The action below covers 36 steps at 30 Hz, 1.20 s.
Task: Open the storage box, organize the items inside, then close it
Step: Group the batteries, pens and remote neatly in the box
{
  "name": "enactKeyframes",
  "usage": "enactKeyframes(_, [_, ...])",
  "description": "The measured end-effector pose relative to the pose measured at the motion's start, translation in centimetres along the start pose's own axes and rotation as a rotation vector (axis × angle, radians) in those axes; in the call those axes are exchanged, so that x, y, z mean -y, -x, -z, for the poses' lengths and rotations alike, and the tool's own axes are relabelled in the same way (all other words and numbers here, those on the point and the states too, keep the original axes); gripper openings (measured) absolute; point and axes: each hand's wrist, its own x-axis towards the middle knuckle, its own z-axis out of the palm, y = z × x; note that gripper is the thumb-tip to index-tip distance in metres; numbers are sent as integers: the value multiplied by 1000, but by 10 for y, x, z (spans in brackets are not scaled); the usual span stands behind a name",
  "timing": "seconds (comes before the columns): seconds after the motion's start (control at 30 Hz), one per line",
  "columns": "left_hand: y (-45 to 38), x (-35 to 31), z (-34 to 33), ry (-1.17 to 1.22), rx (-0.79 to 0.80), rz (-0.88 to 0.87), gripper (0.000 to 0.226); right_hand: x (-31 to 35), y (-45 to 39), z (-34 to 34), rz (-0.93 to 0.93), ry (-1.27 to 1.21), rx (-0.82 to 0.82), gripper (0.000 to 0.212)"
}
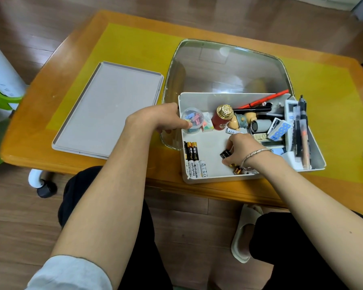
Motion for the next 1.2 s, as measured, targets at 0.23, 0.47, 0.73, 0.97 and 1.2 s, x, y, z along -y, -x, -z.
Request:
enactKeyframes(0.23, [0, 0, 0, -7, -4, 0, 55, -2, 2, 3, 18, 2, 16, 25])
enactKeyframes(0.47, [0, 0, 0, -22, 1, -9, 40, -5, -1, 3, -20, 37, -165, 30])
enactKeyframes(0.73, [2, -1, 1, -17, 13, -3, 39, 11, -2, -6, 82, -187, 14, 23])
enactKeyframes(0.97, [4, -3, 3, -13, 26, 8, 53, 14, -7, -5, 36, -398, -132, 16])
enactKeyframes(1.2, [4, -4, 3, -17, 19, 6, 52, 41, -9, -2, 92, -506, -59, 20])
